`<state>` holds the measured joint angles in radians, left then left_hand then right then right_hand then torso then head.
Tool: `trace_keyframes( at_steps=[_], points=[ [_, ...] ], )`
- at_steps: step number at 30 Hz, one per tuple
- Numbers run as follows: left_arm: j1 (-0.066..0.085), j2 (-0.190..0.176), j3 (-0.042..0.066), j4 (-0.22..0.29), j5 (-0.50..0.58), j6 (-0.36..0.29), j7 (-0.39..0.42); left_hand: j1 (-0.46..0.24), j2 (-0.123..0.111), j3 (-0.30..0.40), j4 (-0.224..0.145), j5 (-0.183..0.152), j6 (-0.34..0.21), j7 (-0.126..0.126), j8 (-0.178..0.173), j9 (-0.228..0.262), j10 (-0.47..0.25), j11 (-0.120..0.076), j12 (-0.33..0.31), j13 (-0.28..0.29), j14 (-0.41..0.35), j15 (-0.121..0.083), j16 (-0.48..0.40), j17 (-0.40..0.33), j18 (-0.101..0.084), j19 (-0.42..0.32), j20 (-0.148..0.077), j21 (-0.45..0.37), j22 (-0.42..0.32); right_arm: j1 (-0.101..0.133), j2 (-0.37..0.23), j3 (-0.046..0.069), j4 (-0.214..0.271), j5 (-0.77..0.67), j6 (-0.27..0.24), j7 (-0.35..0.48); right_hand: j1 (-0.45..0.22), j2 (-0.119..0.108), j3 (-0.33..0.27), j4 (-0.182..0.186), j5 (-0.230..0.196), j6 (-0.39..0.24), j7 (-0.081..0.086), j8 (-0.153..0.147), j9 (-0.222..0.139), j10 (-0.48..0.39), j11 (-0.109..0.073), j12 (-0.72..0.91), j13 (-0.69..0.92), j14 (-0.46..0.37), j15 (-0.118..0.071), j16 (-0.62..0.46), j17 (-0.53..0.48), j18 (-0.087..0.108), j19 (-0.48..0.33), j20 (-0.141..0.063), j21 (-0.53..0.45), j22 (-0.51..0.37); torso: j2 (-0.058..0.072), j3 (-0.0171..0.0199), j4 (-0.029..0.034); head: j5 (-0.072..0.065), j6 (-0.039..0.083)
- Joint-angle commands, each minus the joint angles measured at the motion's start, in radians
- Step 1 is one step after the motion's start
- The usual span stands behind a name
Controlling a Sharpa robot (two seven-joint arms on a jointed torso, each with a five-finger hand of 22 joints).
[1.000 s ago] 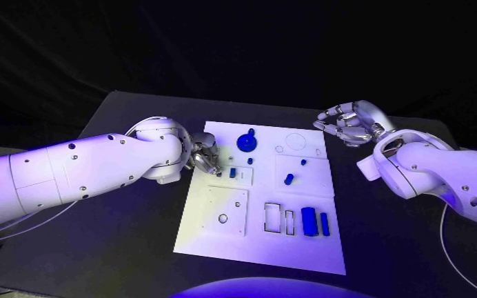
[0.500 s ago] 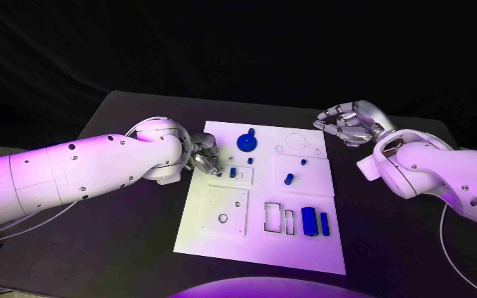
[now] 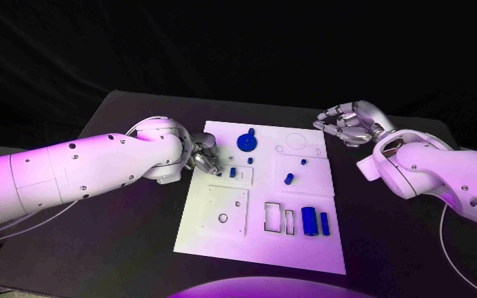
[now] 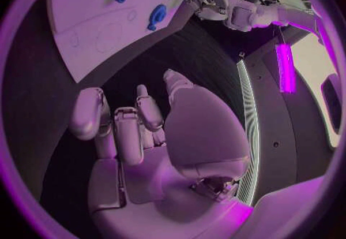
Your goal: Assemble the parts on the task board
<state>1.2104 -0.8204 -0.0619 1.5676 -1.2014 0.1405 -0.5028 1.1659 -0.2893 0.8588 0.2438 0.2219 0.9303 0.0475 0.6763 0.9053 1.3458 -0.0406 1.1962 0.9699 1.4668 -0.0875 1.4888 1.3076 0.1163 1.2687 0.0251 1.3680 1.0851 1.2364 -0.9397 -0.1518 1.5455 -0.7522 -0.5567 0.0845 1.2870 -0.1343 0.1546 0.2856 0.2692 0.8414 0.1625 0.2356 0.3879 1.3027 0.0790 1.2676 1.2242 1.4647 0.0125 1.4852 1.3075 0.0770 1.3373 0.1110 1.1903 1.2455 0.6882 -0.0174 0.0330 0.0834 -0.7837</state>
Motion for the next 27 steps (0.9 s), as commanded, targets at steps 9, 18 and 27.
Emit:
trace_keyframes(
  at_steps=[9,18,27],
  points=[
    [-0.002,0.011,-0.002,-0.008,0.026,0.031,-0.002,-0.038,0.018,0.18,-0.153,-0.008,0.011,-0.017,0.02,0.017,0.013,-0.002,0.009,0.003,0.061,-0.007,0.002,0.085,-0.014,0.002,-0.005,0.003,0.0,-0.001,0.001,0.0,0.0,-0.002,0.007,0.007,0.002,0.009,-0.005,0.002,0.006,-0.006,0.001,0.007,0.001,-0.005,0.0,-0.006,-0.001,0.047,-0.008,-0.005,0.009,0.021,-0.006,-0.002,-0.002,-0.001,0.0,0.0004,-0.0004,0.0,-0.002],
    [-0.002,0.016,-0.002,-0.017,0.037,0.032,-0.004,-0.072,0.024,0.156,-0.126,-0.015,0.015,-0.025,0.034,0.011,0.018,-0.006,0.01,0.003,0.061,-0.01,0.002,0.085,-0.015,0.002,-0.005,0.002,0.001,-0.001,0.0,0.0,0.0,-0.002,0.006,0.008,0.002,0.009,-0.007,0.002,0.006,-0.006,0.001,0.009,0.002,-0.007,0.0,-0.007,-0.003,0.047,-0.009,-0.006,0.008,0.021,-0.007,-0.002,-0.004,-0.002,0.0,0.0004,-0.0002,-0.001,-0.002],
    [-0.002,0.018,-0.002,-0.023,0.04,0.048,-0.005,-0.088,0.021,0.134,-0.112,-0.015,0.022,-0.031,0.043,0.006,0.022,-0.011,0.014,0.006,0.062,-0.013,0.003,0.086,-0.017,0.008,-0.008,0.004,0.01,-0.001,-0.001,0.0,0.001,-0.002,0.006,0.008,0.002,0.009,-0.007,0.002,0.006,-0.006,0.001,0.009,0.002,-0.007,0.0,-0.007,-0.003,0.047,-0.009,-0.006,0.008,0.021,-0.007,-0.002,-0.004,-0.002,0.0,0.0,-0.0003,-0.002,-0.004]
  ],
)
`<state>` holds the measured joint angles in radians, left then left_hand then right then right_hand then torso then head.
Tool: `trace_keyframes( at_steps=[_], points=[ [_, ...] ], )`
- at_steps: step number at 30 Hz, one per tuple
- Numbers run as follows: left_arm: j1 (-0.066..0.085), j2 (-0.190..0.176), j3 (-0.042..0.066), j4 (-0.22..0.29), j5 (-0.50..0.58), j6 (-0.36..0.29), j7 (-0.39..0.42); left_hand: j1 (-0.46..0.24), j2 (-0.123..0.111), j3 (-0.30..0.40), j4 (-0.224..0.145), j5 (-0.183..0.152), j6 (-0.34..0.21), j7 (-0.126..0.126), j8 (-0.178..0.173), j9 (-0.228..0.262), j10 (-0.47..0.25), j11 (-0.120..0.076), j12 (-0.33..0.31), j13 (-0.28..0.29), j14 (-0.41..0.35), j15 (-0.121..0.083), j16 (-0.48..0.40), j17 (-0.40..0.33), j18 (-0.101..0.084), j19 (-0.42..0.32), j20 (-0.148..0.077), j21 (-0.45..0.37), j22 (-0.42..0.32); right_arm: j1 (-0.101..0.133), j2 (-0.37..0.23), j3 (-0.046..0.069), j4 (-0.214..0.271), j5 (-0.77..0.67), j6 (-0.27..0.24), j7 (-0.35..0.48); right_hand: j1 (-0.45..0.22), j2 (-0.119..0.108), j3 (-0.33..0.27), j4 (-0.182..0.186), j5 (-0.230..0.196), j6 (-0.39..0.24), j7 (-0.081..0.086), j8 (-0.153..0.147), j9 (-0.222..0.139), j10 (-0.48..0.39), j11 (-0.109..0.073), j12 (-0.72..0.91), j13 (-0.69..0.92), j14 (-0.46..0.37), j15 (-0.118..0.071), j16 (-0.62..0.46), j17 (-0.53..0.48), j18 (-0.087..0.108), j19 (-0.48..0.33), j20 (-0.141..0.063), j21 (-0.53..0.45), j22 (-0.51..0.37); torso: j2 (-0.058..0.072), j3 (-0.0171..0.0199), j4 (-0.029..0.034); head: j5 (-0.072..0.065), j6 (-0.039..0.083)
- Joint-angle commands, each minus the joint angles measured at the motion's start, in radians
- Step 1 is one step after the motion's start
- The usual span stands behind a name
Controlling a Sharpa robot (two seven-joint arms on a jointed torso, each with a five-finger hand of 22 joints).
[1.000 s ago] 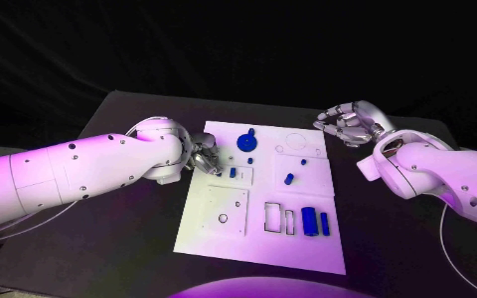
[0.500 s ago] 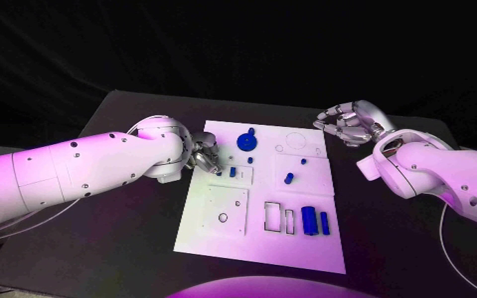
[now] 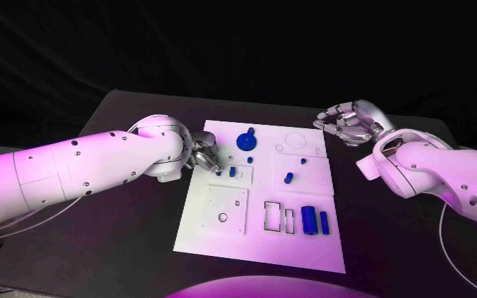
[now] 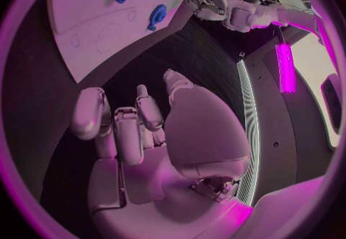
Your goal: Assemble the parts on the task board
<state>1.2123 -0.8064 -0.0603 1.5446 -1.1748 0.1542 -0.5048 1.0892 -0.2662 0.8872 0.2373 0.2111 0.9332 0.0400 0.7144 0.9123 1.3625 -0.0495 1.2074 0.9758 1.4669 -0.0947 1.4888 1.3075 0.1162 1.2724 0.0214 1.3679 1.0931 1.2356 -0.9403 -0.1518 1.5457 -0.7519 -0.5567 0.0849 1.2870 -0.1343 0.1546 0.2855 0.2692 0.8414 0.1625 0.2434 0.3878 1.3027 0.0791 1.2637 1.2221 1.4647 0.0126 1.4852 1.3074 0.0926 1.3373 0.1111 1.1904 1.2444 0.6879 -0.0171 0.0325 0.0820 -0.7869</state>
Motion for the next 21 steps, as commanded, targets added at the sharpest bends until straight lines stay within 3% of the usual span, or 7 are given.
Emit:
trace_keyframes(
  at_steps=[1,21],
  points=[
    [-0.004,0.004,-0.004,0.0,0.013,0.036,-0.003,-0.014,-0.003,0.103,-0.105,-0.004,0.019,-0.024,0.006,-0.002,0.005,-0.002,0.003,0.001,0.061,-0.006,0.003,0.086,-0.017,0.005,-0.004,0.004,0.002,-0.001,0.0,0.0,0.001,-0.002,0.006,0.008,0.002,0.009,-0.007,0.002,0.006,-0.006,0.001,0.001,0.002,-0.007,0.0,-0.004,-0.001,0.047,-0.009,-0.006,0.009,0.005,-0.007,-0.002,-0.004,-0.001,0.001,-0.0002,0.0004,0.0,-0.002],
    [-0.004,0.005,-0.003,-0.01,0.014,0.042,-0.004,-0.055,-0.008,0.002,-0.046,-0.005,0.03,-0.035,0.015,-0.03,0.009,-0.011,0.009,0.008,0.062,-0.013,0.003,0.087,-0.017,0.007,-0.011,-0.001,-0.001,-0.001,-0.003,0.0,0.004,-0.002,0.004,0.008,0.0,0.01,-0.009,0.002,0.006,-0.008,0.001,0.002,0.002,-0.008,0.0,-0.005,-0.003,0.047,-0.009,-0.006,0.008,0.006,-0.007,-0.002,-0.007,-0.002,0.001,0.0002,0.0003,-0.002,-0.004]
  ],
)
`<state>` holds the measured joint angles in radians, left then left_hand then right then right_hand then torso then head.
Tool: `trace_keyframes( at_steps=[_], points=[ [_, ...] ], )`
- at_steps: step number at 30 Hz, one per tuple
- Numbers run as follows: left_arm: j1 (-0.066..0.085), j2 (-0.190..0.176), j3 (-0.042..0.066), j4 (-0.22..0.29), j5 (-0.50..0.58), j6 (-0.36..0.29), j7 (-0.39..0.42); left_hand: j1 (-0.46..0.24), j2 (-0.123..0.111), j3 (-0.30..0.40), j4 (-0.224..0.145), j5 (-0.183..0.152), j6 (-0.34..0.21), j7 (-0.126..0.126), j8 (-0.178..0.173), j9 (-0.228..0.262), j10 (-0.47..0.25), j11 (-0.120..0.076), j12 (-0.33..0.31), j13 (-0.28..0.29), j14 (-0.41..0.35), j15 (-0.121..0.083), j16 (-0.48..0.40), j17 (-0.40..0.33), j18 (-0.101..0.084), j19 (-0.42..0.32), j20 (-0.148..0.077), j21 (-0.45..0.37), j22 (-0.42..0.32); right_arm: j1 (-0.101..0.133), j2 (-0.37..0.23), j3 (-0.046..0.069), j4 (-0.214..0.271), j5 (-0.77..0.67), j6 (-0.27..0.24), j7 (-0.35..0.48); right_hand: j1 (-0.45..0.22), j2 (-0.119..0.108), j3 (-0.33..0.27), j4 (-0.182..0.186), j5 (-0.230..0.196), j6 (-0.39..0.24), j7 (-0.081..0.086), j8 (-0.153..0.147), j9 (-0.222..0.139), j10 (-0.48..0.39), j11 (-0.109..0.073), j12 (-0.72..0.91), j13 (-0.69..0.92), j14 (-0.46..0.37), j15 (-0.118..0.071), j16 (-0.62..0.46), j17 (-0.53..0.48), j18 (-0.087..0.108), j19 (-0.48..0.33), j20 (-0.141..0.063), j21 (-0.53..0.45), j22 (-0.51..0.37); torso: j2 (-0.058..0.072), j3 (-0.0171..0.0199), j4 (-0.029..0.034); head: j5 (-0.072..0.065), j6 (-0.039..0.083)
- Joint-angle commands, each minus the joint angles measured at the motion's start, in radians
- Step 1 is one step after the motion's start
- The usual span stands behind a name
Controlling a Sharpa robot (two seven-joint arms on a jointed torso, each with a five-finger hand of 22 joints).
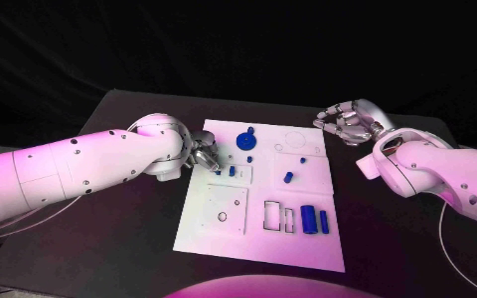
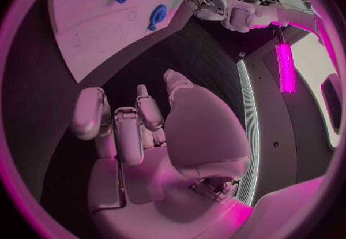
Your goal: Assemble the parts on the task board
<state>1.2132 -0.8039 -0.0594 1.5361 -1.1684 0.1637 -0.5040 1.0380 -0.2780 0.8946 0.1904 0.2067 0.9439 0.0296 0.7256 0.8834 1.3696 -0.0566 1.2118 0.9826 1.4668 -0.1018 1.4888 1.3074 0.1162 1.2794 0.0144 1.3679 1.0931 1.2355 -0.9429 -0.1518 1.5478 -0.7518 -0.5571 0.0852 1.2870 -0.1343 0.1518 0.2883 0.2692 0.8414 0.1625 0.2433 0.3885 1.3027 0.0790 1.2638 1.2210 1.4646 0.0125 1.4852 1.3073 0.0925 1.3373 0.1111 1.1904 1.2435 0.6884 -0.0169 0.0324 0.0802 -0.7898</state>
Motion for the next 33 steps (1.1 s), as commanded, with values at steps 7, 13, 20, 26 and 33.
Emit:
trace_keyframes(
  at_steps=[7,13,20,26,33],
  points=[
    [-0.005,0.003,-0.004,-0.003,0.007,0.035,-0.005,-0.005,0.005,-0.014,0.006,0.0,0.021,-0.025,0.005,-0.004,0.003,-0.004,0.006,0.004,0.062,-0.006,0.003,0.087,-0.017,0.001,-0.005,-0.001,0.0,-0.001,-0.001,0.0,0.003,-0.002,0.004,0.008,0.0,0.01,-0.007,0.0,0.006,-0.008,0.001,0.003,0.001,-0.008,0.0,-0.005,-0.002,0.047,-0.009,-0.007,0.008,0.006,-0.007,-0.002,-0.006,-0.001,0.0,-0.0005,0.0005,0.0,-0.002],
    [-0.005,0.002,-0.004,-0.004,0.007,0.04,-0.004,-0.01,0.002,-0.053,0.027,0.001,0.027,-0.028,0.008,-0.014,0.007,-0.006,0.013,0.015,0.062,-0.008,0.003,0.087,-0.018,0.004,-0.006,-0.001,0.003,-0.001,-0.002,0.0,0.003,-0.002,0.003,0.008,0.0,0.01,-0.007,0.0,0.006,-0.008,0.001,0.003,0.001,-0.008,0.0,-0.005,-0.002,0.047,-0.009,-0.007,0.008,0.006,-0.007,-0.002,-0.006,-0.001,0.0,-0.0006,0.0007,0.0,-0.003],
    [-0.005,0.002,-0.004,-0.005,0.007,0.047,-0.004,-0.011,0.006,-0.108,0.058,0.002,0.034,-0.03,0.013,-0.027,0.012,-0.008,0.02,0.026,0.062,-0.009,0.003,0.087,-0.019,0.008,-0.007,0.0,0.007,-0.001,-0.002,0.0,0.003,-0.002,0.003,0.009,-0.002,0.01,-0.008,0.0,0.006,-0.008,0.001,0.003,0.001,-0.008,0.0,-0.005,-0.002,0.047,-0.009,-0.007,0.008,0.006,-0.007,-0.002,-0.007,-0.001,0.0,-0.0011,0.0011,0.0,-0.005],
    [-0.005,0.002,-0.004,-0.005,0.007,0.053,-0.004,-0.005,0.009,-0.136,0.074,0.003,0.038,-0.032,0.015,-0.034,0.016,-0.009,0.025,0.033,0.062,-0.01,0.003,0.088,-0.02,0.012,-0.008,0.001,0.011,-0.001,-0.003,0.0,0.003,-0.002,0.003,0.009,-0.002,0.01,-0.008,0.0,0.006,-0.008,0.001,0.003,0.001,-0.008,0.0,-0.005,-0.002,0.047,-0.009,-0.007,0.008,0.006,-0.007,-0.002,-0.007,-0.001,0.0,-0.0008,0.0006,0.0,-0.005],
    [-0.005,0.003,-0.004,-0.006,0.007,0.056,-0.004,-0.001,0.013,-0.158,0.086,0.004,0.041,-0.033,0.017,-0.039,0.018,-0.01,0.028,0.038,0.063,-0.011,0.003,0.088,-0.02,0.014,-0.009,0.002,0.014,-0.001,-0.003,0.0,0.003,-0.002,0.003,0.009,-0.002,0.01,-0.008,0.0,0.006,-0.008,0.001,0.003,0.001,-0.008,0.0,-0.005,-0.002,0.047,-0.009,-0.007,0.008,0.006,-0.007,-0.002,-0.007,-0.001,0.0,-0.0007,0.0011,0.0,-0.006]
  ],
)
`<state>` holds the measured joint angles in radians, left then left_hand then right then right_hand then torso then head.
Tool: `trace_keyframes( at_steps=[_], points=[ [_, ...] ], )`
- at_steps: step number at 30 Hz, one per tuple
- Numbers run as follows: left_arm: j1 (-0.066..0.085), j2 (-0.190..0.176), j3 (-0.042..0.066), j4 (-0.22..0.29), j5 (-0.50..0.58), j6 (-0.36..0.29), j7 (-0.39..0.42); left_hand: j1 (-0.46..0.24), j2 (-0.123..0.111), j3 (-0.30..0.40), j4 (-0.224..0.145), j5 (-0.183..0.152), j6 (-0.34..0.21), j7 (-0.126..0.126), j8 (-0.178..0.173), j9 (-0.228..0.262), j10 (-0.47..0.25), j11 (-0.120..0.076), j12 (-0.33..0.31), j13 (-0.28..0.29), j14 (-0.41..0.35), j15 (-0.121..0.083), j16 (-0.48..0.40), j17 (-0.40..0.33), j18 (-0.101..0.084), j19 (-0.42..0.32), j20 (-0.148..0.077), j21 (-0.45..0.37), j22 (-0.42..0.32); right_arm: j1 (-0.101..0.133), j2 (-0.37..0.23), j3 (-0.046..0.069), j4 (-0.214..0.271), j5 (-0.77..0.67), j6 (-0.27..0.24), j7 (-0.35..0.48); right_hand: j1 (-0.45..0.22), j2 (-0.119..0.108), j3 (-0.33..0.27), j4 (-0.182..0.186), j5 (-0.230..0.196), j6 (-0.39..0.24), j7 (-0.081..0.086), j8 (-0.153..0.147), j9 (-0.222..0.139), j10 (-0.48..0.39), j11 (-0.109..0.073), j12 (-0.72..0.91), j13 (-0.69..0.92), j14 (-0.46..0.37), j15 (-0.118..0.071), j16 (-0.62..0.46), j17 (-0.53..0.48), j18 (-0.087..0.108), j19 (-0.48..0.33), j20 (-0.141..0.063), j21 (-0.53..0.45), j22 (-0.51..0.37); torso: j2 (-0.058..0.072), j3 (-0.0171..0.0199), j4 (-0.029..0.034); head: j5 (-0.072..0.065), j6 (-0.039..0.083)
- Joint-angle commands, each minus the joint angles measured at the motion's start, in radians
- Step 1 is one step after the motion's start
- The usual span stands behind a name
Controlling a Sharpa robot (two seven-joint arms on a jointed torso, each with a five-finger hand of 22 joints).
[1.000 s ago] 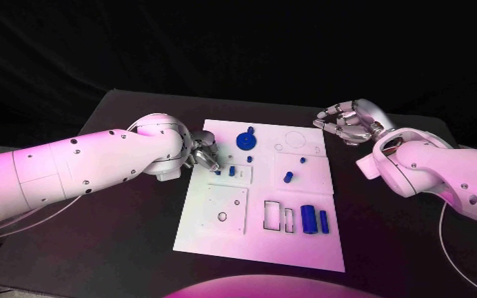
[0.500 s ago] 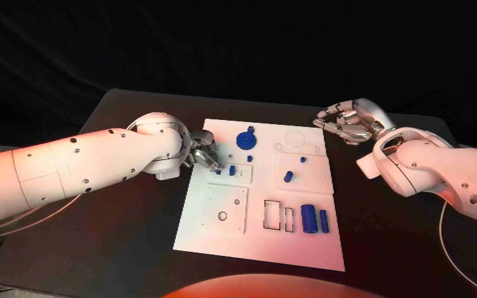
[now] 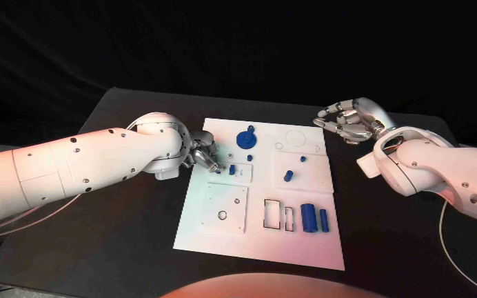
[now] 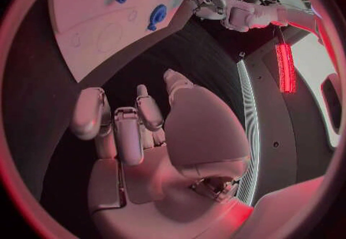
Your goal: Assemble the parts on the task board
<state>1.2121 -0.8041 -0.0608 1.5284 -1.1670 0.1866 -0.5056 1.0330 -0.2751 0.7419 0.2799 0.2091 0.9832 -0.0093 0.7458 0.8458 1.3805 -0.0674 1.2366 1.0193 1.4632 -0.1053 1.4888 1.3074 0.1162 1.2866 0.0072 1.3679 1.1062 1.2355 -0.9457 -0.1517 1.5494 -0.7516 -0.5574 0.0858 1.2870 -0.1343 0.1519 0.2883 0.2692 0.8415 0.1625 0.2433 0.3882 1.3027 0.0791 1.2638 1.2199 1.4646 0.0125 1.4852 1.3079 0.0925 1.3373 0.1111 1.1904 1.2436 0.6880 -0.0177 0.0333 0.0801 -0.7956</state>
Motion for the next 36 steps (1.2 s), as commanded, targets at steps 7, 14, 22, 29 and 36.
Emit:
trace_keyframes(
  at_steps=[7,14,22,29,36],
  points=[
    [-0.004,0.002,-0.003,0.001,0.005,0.036,-0.002,0.008,0.013,-0.009,-0.001,0.002,0.003,0.005,-0.002,-0.003,0.009,0.0,0.005,0.004,0.066,-0.008,0.003,0.088,-0.021,0.008,-0.002,0.003,0.002,-0.001,0.0,0.0,0.001,-0.003,0.003,0.009,-0.002,0.01,-0.008,0.0,0.006,-0.008,0.001,0.003,0.001,-0.008,0.0,-0.005,-0.001,0.047,-0.009,-0.007,0.007,0.006,-0.007,-0.002,-0.007,-0.001,0.0,0.0,-0.0003,0.001,-0.002],
    [-0.004,0.004,-0.002,0.0,0.005,0.028,-0.001,0.006,0.018,-0.024,0.009,0.003,0.005,0.005,-0.001,-0.007,0.01,0.0,0.006,0.006,0.066,-0.008,0.003,0.088,-0.021,0.009,-0.002,0.003,0.003,-0.001,0.0,0.0,0.0,-0.003,0.003,0.009,-0.004,0.011,-0.01,0.001,0.006,-0.009,0.001,0.005,0.001,-0.008,0.0,-0.005,-0.001,0.047,-0.009,-0.007,0.007,0.006,-0.007,-0.002,-0.008,-0.002,0.0,0.0003,-0.0003,0.001,0.0],
    [-0.004,0.005,-0.001,-0.005,0.005,0.016,0.0,-0.031,0.042,-0.116,0.014,0.004,0.009,0.007,0.0,-0.026,0.01,0.001,0.004,0.006,0.066,-0.007,0.003,0.088,-0.021,0.01,-0.002,0.002,0.003,-0.001,0.001,0.0,0.0,-0.003,0.003,0.009,-0.005,0.011,-0.01,0.001,0.006,-0.009,0.001,0.005,0.001,-0.008,0.0,-0.004,-0.001,0.047,-0.009,-0.007,0.007,0.006,-0.007,-0.002,-0.008,-0.002,0.0,0.0005,-0.0002,0.0,0.002],
    [-0.004,0.005,-0.001,-0.008,0.006,0.01,0.0,-0.057,0.073,-0.232,0.015,0.005,0.011,0.007,0.003,-0.044,0.011,0.002,0.004,0.007,0.066,-0.007,0.003,0.088,-0.021,0.01,-0.002,0.0,0.003,-0.001,0.001,0.0,0.0,-0.003,0.003,0.009,-0.005,0.011,-0.01,0.001,0.006,-0.009,0.001,0.005,0.001,-0.008,0.0,-0.004,-0.001,0.047,-0.009,-0.007,0.007,0.006,-0.007,-0.002,-0.008,-0.002,0.0,0.0005,-0.0003,-0.001,0.003],
    [-0.004,0.005,-0.001,-0.01,0.008,-0.001,0.001,-0.062,0.084,-0.27,0.015,0.004,0.011,0.007,0.005,-0.05,0.011,0.002,0.004,0.007,0.066,-0.007,0.003,0.088,-0.021,0.01,-0.002,0.0,0.003,-0.001,0.0,0.0,-0.001,-0.003,0.003,0.009,-0.005,0.011,-0.01,0.001,0.006,-0.009,0.001,0.005,0.001,-0.008,0.0,-0.004,-0.001,0.047,-0.009,-0.007,0.007,0.006,-0.007,-0.002,-0.008,-0.002,0.0,0.0002,-0.0005,-0.001,0.002]
  ],
)
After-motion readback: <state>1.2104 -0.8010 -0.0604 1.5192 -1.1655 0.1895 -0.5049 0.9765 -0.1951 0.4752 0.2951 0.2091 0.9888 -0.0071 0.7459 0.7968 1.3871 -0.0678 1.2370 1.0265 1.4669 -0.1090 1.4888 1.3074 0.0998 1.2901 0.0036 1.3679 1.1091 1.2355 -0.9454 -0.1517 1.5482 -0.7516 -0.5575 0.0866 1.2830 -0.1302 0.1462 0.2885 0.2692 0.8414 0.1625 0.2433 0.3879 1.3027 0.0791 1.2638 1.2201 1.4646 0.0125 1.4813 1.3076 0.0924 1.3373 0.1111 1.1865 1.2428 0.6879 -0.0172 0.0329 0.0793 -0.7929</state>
